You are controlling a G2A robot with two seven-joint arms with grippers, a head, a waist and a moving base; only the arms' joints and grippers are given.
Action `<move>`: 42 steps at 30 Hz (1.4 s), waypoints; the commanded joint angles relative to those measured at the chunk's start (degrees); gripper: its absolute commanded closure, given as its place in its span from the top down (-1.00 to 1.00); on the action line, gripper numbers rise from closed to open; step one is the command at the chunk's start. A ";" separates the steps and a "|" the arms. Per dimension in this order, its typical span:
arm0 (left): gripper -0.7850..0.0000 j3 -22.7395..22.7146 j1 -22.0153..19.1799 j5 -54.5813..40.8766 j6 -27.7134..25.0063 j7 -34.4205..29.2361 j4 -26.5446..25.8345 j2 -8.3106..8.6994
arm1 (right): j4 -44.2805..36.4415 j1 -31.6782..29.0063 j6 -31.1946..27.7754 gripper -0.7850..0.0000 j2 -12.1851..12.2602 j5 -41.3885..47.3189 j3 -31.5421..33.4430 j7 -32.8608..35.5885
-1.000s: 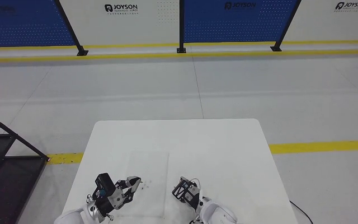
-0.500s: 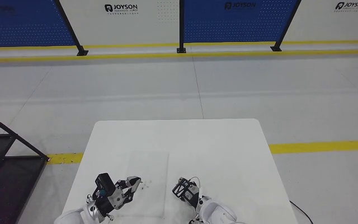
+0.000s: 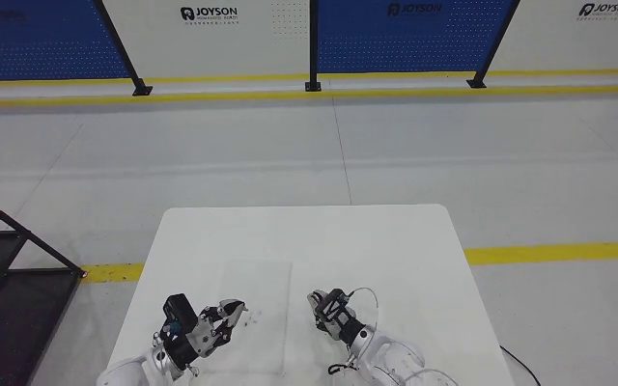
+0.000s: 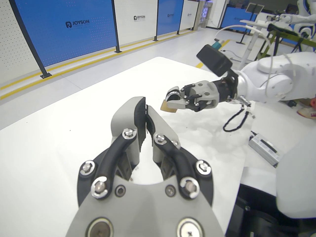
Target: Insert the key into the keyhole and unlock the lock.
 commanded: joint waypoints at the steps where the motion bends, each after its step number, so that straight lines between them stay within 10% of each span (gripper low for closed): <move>1: -1.00 0.33 -0.27 -2.43 -0.74 0.47 -0.05 -0.03 | -1.12 -0.49 -5.22 -1.00 0.54 3.91 2.29 -1.03; 13: -1.00 3.16 -1.25 -14.65 -11.57 3.82 1.53 0.06 | -1.46 -0.34 -25.86 -1.00 1.90 17.66 6.55 -8.69; 31: -1.00 3.23 -1.80 -17.91 -11.55 2.21 1.93 0.11 | -1.13 -0.11 -25.96 -1.00 2.03 19.08 7.17 -7.84; 42: -1.00 15.84 -7.99 -32.26 -13.29 8.73 4.49 -0.15 | 4.28 4.68 -35.02 -1.00 -0.04 38.75 1.49 -14.82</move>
